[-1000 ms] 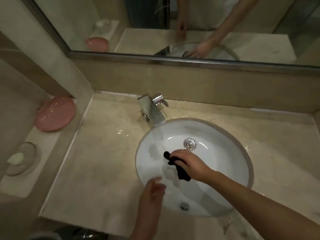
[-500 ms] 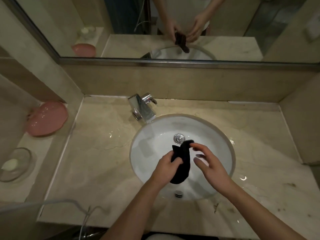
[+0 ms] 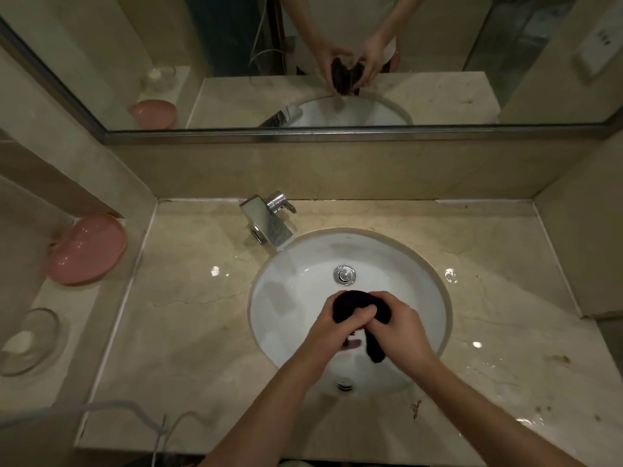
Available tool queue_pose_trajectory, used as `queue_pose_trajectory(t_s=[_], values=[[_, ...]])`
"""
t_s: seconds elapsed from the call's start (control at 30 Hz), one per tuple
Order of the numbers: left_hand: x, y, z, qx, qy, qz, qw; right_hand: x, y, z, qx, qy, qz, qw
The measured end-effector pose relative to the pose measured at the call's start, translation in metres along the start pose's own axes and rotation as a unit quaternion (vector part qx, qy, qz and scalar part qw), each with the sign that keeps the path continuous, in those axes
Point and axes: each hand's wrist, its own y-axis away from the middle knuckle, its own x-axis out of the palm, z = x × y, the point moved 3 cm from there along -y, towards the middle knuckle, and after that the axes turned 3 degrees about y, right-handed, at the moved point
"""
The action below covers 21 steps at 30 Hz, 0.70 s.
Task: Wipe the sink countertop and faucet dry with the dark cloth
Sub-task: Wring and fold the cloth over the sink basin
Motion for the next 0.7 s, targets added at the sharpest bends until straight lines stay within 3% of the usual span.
queue_pose_trajectory(t_s=[0.03, 0.1, 0.17, 0.23, 0.3, 0.43, 0.5, 0.63, 0.7], values=[[0.006, -0.002, 0.003, -0.016, 0.059, -0.005, 0.998, 0.01, 0.007, 0.003, 0.006, -0.043, 0.003, 0.999], [0.008, -0.004, 0.007, -0.036, 0.111, -0.05, 0.992, 0.028, 0.025, 0.007, -0.02, -0.102, 0.081, 0.991], [0.0, -0.004, 0.01, -0.055, 0.102, -0.066, 0.991, 0.026, 0.028, -0.003, -0.053, -0.064, 0.151, 0.985], [-0.009, -0.001, 0.012, -0.076, 0.074, -0.022, 0.994, -0.001, 0.012, -0.016, -0.139, 0.075, 0.07, 0.985], [-0.012, 0.0, 0.015, -0.099, 0.039, 0.03, 0.994, -0.022, 0.0, -0.02, -0.24, 0.194, 0.023, 0.951], [-0.001, -0.003, 0.012, -0.14, -0.054, 0.143, 0.978, -0.004, -0.004, -0.012, -0.375, 0.357, 0.214, 0.828], [0.005, -0.006, 0.009, -0.15, -0.143, 0.16, 0.965, 0.007, -0.006, -0.008, -0.384, 0.379, 0.225, 0.811], [-0.002, -0.016, 0.005, -0.166, -0.265, 0.097, 0.945, 0.025, -0.018, -0.002, -0.343, 0.442, 0.212, 0.801], [-0.008, -0.019, 0.006, -0.16, -0.321, 0.064, 0.931, 0.034, -0.024, -0.001, -0.342, 0.489, 0.209, 0.774]])
